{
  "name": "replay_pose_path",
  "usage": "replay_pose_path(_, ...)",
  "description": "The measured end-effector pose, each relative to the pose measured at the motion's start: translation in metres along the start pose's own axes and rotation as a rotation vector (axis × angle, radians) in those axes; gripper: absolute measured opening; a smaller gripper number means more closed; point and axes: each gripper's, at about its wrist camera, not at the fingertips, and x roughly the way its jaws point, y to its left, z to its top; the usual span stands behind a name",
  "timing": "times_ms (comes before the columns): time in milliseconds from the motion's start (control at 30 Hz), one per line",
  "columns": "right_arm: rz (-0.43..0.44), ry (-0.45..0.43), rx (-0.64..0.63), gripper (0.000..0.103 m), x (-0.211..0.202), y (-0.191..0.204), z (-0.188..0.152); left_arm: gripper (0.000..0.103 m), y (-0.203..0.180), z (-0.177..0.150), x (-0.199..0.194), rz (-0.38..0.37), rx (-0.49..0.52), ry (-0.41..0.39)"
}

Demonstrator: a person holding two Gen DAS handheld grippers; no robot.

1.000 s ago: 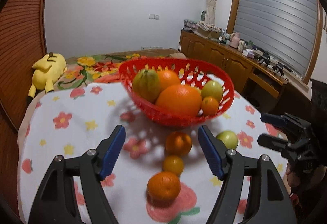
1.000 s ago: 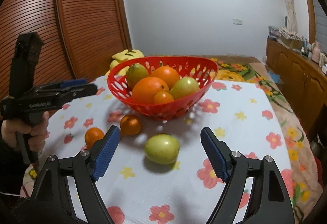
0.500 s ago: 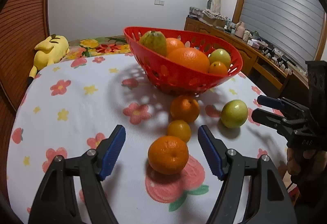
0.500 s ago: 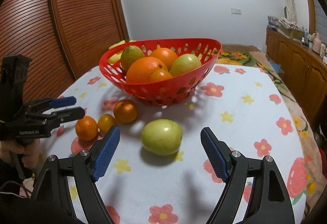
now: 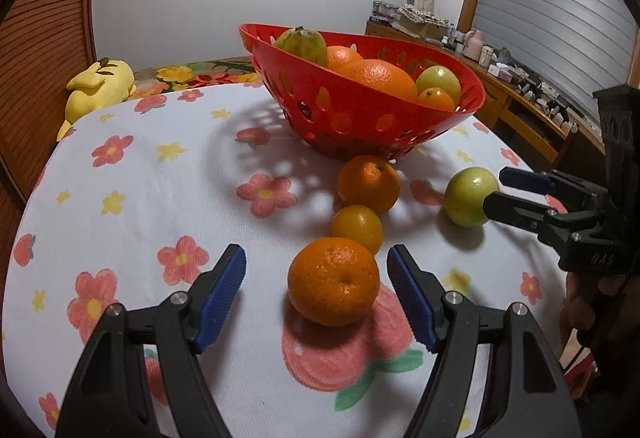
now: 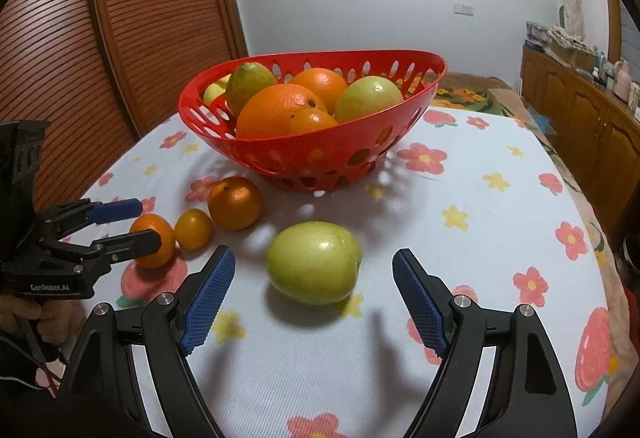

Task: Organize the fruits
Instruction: 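Withdraw both tools from the basket toward the remaining fruits, then grasp a mandarin with the left tool while the right tool grasps a green apple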

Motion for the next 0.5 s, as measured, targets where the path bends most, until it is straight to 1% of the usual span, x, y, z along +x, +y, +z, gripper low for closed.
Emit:
replay_pose_path(200, -0.005, 0.02, -0.005, 0.083, 0.006, 0.001, 0.002, 0.073, -0.001, -0.002, 0.002, -0.009, 0.002, 0.007)
replay_pose_path(300, -0.004, 0.032, -0.004, 0.083, 0.01, 0.001, 0.003, 0.072, 0.0, -0.003, 0.001, -0.015, 0.002, 0.003)
replay_pose_path(333, -0.003, 0.038, -0.002, 0.083, 0.012, 0.001, 0.003, 0.07, 0.0, -0.003, 0.001, -0.018, 0.004, 0.003)
replay_pose_path(500, 0.005, 0.061, 0.0, 0.083, 0.02, 0.002, 0.004, 0.057, -0.004, -0.005, 0.002, -0.034, 0.026, 0.008)
